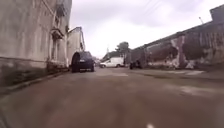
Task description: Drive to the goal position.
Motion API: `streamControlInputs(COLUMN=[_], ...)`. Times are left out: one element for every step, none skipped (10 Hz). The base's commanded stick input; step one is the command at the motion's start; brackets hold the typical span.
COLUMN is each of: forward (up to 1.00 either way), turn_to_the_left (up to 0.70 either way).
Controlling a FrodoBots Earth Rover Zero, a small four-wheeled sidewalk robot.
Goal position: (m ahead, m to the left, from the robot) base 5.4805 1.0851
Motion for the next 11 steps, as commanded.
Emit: streamControlInputs(forward=[0.85, 0.85, 0.85, 0.85, 0.85, 0.85, 0.85, 0.85, 0.85, 0.85, 0.85], turn_to_the_left=[0.00, 0.00, 0.00, 0.00, 0.00, 0.00, 0.00, -0.05, -0.29, -0.34, -0.34])
